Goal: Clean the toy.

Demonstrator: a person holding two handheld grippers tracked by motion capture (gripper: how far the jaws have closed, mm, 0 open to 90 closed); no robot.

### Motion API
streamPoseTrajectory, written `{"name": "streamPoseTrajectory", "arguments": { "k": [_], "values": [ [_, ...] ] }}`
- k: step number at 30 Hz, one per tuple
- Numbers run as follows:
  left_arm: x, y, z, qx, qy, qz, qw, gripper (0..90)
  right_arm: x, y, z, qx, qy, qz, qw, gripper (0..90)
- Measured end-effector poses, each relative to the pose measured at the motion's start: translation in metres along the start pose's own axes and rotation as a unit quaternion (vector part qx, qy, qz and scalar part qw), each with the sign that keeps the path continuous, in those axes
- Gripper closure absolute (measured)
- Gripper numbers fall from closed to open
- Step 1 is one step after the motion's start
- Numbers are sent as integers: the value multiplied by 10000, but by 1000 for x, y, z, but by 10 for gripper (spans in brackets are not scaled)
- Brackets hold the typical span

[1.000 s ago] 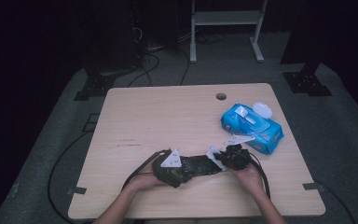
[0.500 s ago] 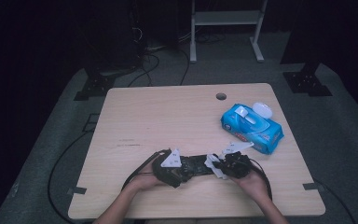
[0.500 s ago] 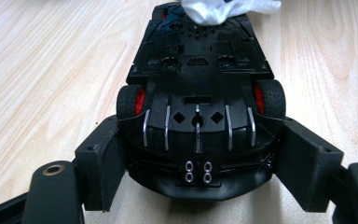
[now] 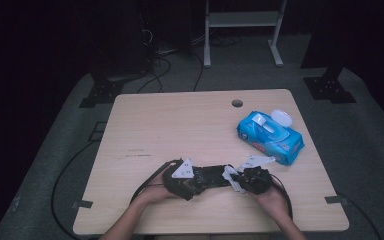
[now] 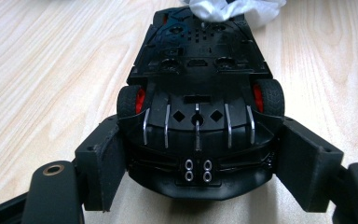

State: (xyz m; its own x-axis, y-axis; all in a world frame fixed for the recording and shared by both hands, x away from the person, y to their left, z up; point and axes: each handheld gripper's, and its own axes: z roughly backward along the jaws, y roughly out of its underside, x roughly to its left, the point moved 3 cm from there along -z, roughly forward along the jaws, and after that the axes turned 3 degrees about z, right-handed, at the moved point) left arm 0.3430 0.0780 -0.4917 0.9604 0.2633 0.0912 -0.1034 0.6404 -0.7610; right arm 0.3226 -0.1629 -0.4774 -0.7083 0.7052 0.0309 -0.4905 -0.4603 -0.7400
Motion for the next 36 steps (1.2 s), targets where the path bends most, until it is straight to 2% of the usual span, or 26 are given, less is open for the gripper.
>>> {"name": "streamPoseTrajectory", "arguments": {
  "k": [1, 4, 7, 11, 13, 15, 17, 18, 21, 23, 25, 27, 28, 30, 31, 33, 34, 36],
  "values": [
    [0, 0, 0, 3, 3, -1, 10000, 243, -2, 2, 2, -4, -31, -89, 10000, 836],
    [-1, 0, -1, 23, -8, -17, 10000, 244, 9, 2, 3, -123, -105, 161, 9997, 836],
    [0, 0, 0, 45, -15, -36, 10000, 243, 16, -1, 4, -152, -227, 262, 9993, 836],
    [0, -1, -1, 8, -7, 4, 10000, 244, 9, 2, 5, -44, -52, 147, 9999, 836],
    [-1, -2, -2, -34, 18, 56, 10000, 244, 14, -2, 4, -174, -240, 126, 9995, 836],
    [-1, -4, -3, -40, 15, 57, 10000, 244, 28, -8, 0, -271, -482, 363, 9978, 836],
    [-1, -3, -2, -49, 34, 101, 9999, 244, 37, -14, -4, -289, -494, 591, 9966, 836],
    [-1, -3, -2, -66, 32, 102, 9999, 244, 37, -16, -4, -310, -515, 607, 9963, 836],
    [-2, -5, -1, -146, 48, 163, 9997, 244, 31, -13, -3, -279, -408, 443, 9978, 836],
    [-1, -6, -2, -150, 46, 136, 9998, 244, 34, -14, -3, -320, -393, 486, 9975, 837],
    [-3, -7, -3, -146, 55, 154, 9998, 244, 43, -19, -4, -466, -692, 451, 9955, 836],
    [-4, -6, -3, -110, 37, 120, 9999, 244, 51, -26, -8, -480, -739, 667, 9939, 836],
    [-4, -6, -3, -114, 34, 129, 9998, 244, 53, -27, -8, -445, -743, 697, 9938, 836],
    [-4, -6, -3, -131, 30, 114, 9998, 244, 48, -27, -8, -462, -740, 609, 9943, 836],
    [-4, -7, -3, -133, 29, 104, 9999, 244, 45, -26, -8, -416, -616, 551, 9957, 837],
    [-5, -8, -4, -178, 32, 125, 9998, 244, 42, -26, -8, -398, -559, 519, 9963, 836],
    [-5, -9, -4, -189, 45, 123, 9997, 244, 42, -28, -9, -439, -600, 508, 9959, 836],
    [-7, -10, -4, -192, 60, 58, 9998, 244, 49, -36, -12, -595, -907, 525, 9927, 836]
  ]
}}
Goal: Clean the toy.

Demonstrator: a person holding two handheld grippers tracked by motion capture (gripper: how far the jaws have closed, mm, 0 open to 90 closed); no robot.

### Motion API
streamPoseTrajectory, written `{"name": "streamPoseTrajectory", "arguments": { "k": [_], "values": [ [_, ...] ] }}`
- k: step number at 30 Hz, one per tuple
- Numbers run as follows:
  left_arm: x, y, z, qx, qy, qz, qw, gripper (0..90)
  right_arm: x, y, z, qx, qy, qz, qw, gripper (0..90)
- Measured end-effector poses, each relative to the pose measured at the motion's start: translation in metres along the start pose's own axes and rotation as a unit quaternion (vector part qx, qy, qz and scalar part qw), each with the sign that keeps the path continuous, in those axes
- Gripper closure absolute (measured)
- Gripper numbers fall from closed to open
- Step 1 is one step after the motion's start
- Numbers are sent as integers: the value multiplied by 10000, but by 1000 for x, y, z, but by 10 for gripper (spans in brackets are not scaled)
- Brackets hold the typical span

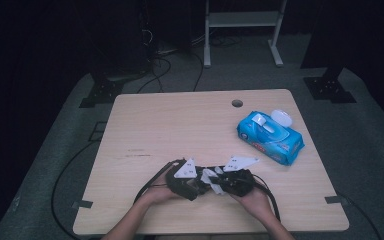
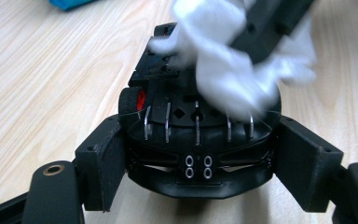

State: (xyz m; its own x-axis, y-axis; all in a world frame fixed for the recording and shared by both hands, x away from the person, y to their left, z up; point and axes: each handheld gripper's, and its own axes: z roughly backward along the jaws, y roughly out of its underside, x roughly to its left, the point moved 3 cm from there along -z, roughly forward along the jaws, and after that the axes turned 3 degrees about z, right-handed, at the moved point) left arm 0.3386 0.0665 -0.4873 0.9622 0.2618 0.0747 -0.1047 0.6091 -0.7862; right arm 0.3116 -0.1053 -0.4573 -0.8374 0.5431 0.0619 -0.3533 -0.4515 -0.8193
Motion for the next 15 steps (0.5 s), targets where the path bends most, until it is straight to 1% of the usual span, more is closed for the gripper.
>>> {"name": "streamPoseTrajectory", "arguments": {
  "k": [1, 3, 4, 5, 6, 7, 9, 11, 12, 13, 14, 15],
  "values": [
    [-1, 0, 0, 41, -22, -57, 10000, 244, 3, -4, -4, 3, 8, 67, 10000, 836],
    [-2, 0, 1, 5, -4, -11, 10000, 244, 2, -10, -10, 59, 59, 142, 9999, 836],
    [-1, 1, 1, -2, 14, -14, 10000, 244, -2, -12, -12, 67, 122, 85, 9999, 836],
    [-1, 1, 1, -11, 8, -18, 10000, 244, -7, -13, -14, 68, 195, -22, 9998, 836],
    [-1, 1, 1, -12, 9, -18, 10000, 244, -13, -14, -15, 60, 223, -176, 9996, 836],
    [-1, 1, 1, -28, 12, -7, 10000, 244, -17, -15, -17, 40, 174, -309, 9994, 836],
    [-1, 1, 1, 6, 11, -31, 10000, 244, -17, -18, -20, 94, 207, -240, 9995, 836],
    [0, 2, 1, -10, 29, 4, 10000, 244, -18, -19, -21, 199, 196, -204, 9994, 836],
    [0, 3, 1, -1, 31, 3, 10000, 244, -22, -19, -21, 257, 258, -219, 9991, 836],
    [0, 3, 1, 14, 22, -24, 10000, 244, -27, -18, -20, 286, 348, -285, 9986, 836],
    [0, 3, 1, 25, 34, 26, 10000, 244, -35, -15, -20, 399, 521, -268, 9975, 836],
    [1, 4, 1, 49, 25, -15, 10000, 244, -41, -12, -18, 427, 543, -368, 9969, 836]
  ]
}}
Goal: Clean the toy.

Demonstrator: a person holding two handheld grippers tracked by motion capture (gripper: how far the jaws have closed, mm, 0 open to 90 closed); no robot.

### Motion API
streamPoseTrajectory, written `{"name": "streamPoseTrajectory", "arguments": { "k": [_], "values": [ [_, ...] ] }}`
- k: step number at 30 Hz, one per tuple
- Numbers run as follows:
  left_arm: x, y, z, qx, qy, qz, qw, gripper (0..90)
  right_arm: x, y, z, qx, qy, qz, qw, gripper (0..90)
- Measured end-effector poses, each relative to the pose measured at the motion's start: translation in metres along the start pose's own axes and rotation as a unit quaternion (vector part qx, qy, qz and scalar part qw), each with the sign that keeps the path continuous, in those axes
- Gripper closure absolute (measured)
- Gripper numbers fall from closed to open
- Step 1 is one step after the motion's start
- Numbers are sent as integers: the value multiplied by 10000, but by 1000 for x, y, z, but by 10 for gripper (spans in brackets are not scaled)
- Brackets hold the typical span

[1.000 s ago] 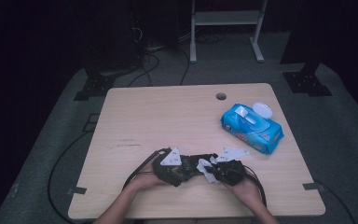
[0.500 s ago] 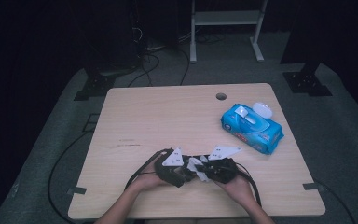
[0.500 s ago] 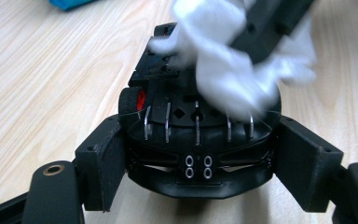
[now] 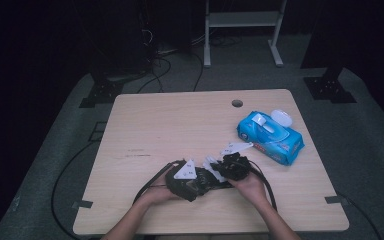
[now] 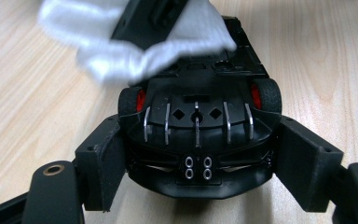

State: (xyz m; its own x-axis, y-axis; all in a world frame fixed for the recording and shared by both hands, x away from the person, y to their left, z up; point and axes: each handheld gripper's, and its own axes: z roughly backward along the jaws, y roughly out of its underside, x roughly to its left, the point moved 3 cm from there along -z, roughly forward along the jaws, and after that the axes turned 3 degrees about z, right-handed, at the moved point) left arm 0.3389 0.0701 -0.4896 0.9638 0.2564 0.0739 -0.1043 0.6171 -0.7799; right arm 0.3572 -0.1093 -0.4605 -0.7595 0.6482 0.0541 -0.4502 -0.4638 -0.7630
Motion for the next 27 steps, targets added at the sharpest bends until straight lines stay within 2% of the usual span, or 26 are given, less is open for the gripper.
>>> {"name": "streamPoseTrajectory", "arguments": {
  "k": [1, 2, 11, 13, 16, 18, 21, 23, 27],
  "values": [
    [1, 1, 0, 6, 2, -11, 10000, 244, -5, 3, 1, 35, 50, -92, 9999, 836],
    [1, 1, 1, 7, 15, -12, 10000, 244, -9, 7, 3, 91, 160, -87, 9998, 836],
    [2, 3, -1, 79, 29, -24, 10000, 243, -33, 36, 22, 197, 374, -400, 9983, 836],
    [1, 3, -2, 71, 21, 1, 10000, 243, -32, 38, 24, 184, 351, -432, 9983, 836],
    [1, 4, -3, 130, 18, -45, 9999, 243, -20, 34, 22, 129, 267, -285, 9992, 835],
    [1, 3, -3, 122, 9, -55, 9999, 243, -9, 28, 19, 53, 19, -200, 9998, 835],
    [1, 4, -3, 128, -9, -73, 9999, 243, 6, 19, 12, -22, -150, 34, 9999, 830],
    [2, 5, -1, 166, -14, -106, 9998, 243, 7, 17, 11, 33, -151, 134, 9998, 830],
    [3, 5, -2, 125, 9, -66, 9999, 243, -3, 26, 17, 108, -37, 1, 9999, 831]
  ]
}}
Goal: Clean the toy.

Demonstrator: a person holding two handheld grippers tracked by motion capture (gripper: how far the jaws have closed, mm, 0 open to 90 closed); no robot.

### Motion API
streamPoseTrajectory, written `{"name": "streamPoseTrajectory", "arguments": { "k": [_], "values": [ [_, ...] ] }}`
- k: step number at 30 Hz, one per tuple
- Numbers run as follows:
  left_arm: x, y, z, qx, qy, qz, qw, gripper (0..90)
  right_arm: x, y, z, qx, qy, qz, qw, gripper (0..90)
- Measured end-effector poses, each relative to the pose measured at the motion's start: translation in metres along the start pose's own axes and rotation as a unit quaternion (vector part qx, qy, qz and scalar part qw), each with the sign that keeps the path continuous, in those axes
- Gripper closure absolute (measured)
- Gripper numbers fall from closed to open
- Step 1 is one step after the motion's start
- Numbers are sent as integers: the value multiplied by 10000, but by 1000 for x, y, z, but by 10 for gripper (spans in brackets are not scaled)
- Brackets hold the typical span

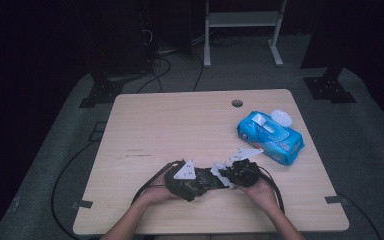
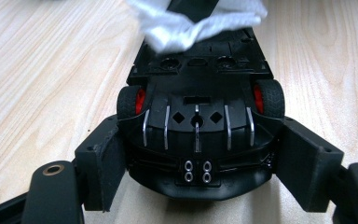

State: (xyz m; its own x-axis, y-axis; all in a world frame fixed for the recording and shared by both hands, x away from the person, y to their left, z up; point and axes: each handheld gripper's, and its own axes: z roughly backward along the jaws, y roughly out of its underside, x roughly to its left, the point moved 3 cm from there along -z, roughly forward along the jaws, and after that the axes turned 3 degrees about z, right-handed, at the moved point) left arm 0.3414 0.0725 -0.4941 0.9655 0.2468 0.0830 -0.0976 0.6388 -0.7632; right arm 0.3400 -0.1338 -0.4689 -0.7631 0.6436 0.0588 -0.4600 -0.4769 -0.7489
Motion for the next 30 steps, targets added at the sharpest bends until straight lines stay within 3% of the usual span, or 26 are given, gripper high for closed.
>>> {"name": "streamPoseTrajectory", "arguments": {
  "k": [4, 7, 13, 19, 25, 30],
  "values": [
    [1, 0, 0, -2, 44, 51, 10000, 242, -12, 16, 11, 52, 125, -164, 9998, 831],
    [3, 1, 0, -10, 88, 141, 9999, 239, -12, 20, 17, 108, 139, -166, 9997, 831],
    [8, 2, 4, -94, 141, 429, 9989, 196, 1, 17, 22, 71, -169, -76, 9998, 831],
    [14, 3, 11, -257, 280, 743, 9965, 191, 0, 21, 20, 146, -325, -145, 9993, 831],
    [15, 1, 9, -265, 349, 820, 9957, 222, 1, 19, 22, 110, -359, -184, 9991, 831],
    [16, 2, 9, -309, 391, 982, 9939, 229, 5, 16, 25, -33, -696, -356, 9969, 831]
  ]
}}
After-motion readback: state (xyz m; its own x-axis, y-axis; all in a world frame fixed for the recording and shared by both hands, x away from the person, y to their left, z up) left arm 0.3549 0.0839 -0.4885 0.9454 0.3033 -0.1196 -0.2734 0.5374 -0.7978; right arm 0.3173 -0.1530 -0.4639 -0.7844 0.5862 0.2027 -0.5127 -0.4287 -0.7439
